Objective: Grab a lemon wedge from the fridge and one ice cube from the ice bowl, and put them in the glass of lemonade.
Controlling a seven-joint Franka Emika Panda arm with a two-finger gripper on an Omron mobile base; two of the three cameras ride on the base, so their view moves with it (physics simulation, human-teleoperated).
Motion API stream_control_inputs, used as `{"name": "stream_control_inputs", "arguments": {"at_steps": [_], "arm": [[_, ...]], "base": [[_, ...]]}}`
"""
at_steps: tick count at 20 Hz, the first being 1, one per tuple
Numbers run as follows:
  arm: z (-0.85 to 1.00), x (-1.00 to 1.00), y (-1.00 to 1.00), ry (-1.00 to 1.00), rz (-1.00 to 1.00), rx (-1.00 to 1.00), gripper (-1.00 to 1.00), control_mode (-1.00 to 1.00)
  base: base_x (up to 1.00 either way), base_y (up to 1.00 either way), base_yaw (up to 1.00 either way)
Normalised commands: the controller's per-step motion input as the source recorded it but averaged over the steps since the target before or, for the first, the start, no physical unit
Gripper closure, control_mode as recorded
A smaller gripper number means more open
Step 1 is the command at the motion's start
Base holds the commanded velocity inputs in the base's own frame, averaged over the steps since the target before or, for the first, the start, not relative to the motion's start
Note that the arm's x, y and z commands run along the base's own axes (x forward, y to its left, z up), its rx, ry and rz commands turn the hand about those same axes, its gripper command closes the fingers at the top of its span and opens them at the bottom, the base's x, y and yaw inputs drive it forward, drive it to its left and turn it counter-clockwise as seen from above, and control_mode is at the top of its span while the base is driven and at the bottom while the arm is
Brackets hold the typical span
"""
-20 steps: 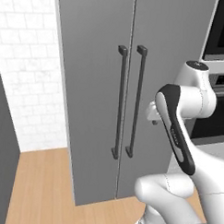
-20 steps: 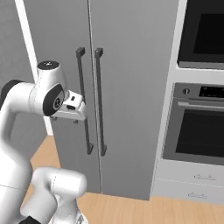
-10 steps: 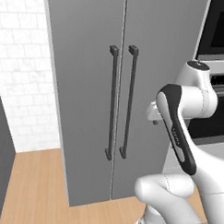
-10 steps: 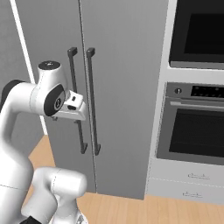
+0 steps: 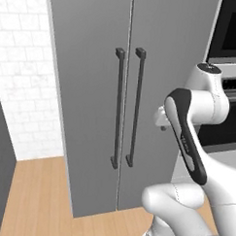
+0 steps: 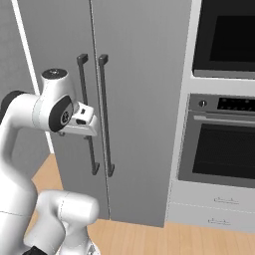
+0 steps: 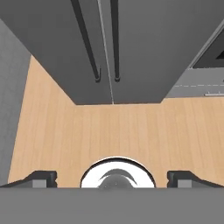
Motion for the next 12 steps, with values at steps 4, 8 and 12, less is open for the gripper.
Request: {"name": "stream_control_inputs", "arguments": {"at_steps": [4, 8, 12], "arm": [[0.72, 0.00, 0.01, -0.31, 0.05, -0.01, -1.00, -1.00], [0.78, 0.08, -0.03, -0.30, 0.06, -0.01, -1.00, -1.00], [0.14, 0.73, 0.00, -0.07, 0.00, -0.01, -1.00, -1.00]], "base": [[0.00, 0.00, 0.00], [0.00, 0.00, 0.00], [0.00, 0.00, 0.00]]}}
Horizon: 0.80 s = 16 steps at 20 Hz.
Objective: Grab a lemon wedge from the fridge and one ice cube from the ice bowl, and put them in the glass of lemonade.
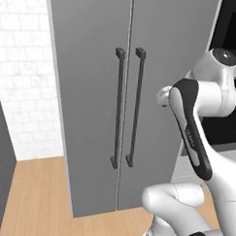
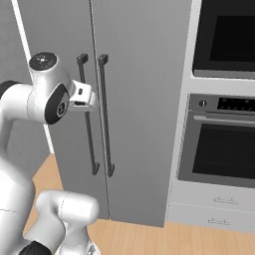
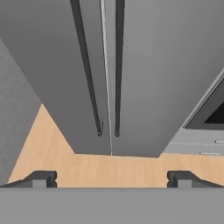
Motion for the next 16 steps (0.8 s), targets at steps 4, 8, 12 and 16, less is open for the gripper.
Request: {"name": "stream_control_inputs", "arguments": {"at_steps": [4, 8, 12, 16], "arm": [[-0.46, 0.82, 0.02, -0.09, 0.00, -0.01, -1.00, -1.00], [-0.42, 1.00, 0.11, 0.00, 0.00, -0.01, -1.00, -1.00], [-0.47, 1.00, 0.34, 0.03, -0.08, -0.04, -1.00, -1.00], [-0.43, 1.00, 0.13, 0.17, -0.16, 0.00, -1.00, -1.00]], "base": [[0.00, 0.00, 0.00], [0.00, 0.00, 0.00], [0.00, 0.00, 0.00], [0.00, 0.00, 0.00]]}}
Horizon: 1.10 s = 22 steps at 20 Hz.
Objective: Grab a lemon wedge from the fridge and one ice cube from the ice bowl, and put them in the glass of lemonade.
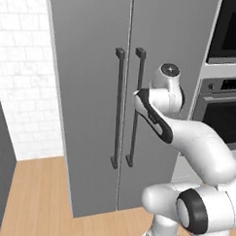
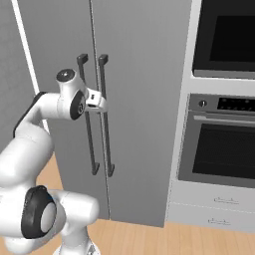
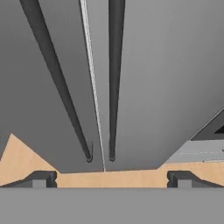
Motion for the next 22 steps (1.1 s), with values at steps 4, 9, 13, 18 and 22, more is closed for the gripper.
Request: {"name": "stream_control_inputs", "arguments": {"at_steps": [4, 9, 13, 18, 22], "arm": [[-0.10, 0.64, 0.00, 0.11, -0.06, 0.00, -1.00, -1.00], [0.00, 0.16, -0.13, 0.00, 0.00, 0.02, -1.00, -1.00], [-0.07, 0.48, 0.00, 0.00, 0.00, 0.00, -1.00, -1.00], [-0.41, 0.65, 0.00, -0.02, 0.00, 0.00, -1.00, -1.00], [-0.50, 0.35, 0.00, -0.10, 0.00, 0.00, -1.00, -1.00]], "base": [[0.00, 0.00, 0.00], [0.00, 0.00, 0.00], [0.00, 0.00, 0.00], [0.00, 0.00, 0.00], [0.00, 0.00, 0.00]]}}
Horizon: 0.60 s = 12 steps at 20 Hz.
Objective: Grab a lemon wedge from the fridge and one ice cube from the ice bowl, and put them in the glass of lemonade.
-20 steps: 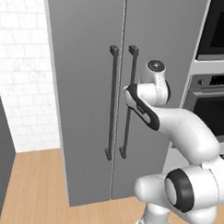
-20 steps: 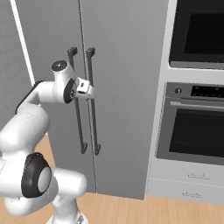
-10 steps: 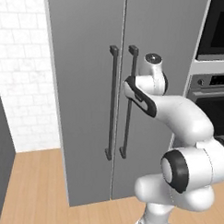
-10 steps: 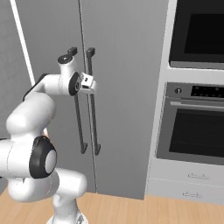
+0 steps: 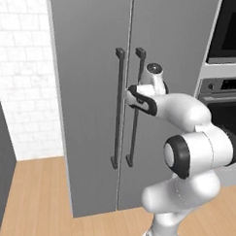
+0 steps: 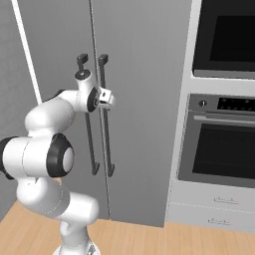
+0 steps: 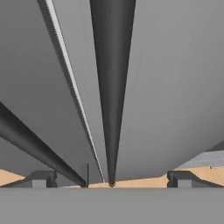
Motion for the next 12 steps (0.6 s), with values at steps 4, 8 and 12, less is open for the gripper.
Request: {"name": "stream_control_inputs", "arguments": {"at_steps": [4, 8, 12], "arm": [[-0.31, 0.44, 0.00, -0.04, 0.00, 0.00, -1.00, -1.00], [-0.17, 0.57, -0.01, -0.01, 0.00, 0.00, -1.00, -1.00], [-0.06, 0.51, -0.02, 0.00, 0.00, 0.00, -1.00, -1.00]], "base": [[0.00, 0.00, 0.00], [0.00, 0.00, 0.00], [0.00, 0.00, 0.00]]}}
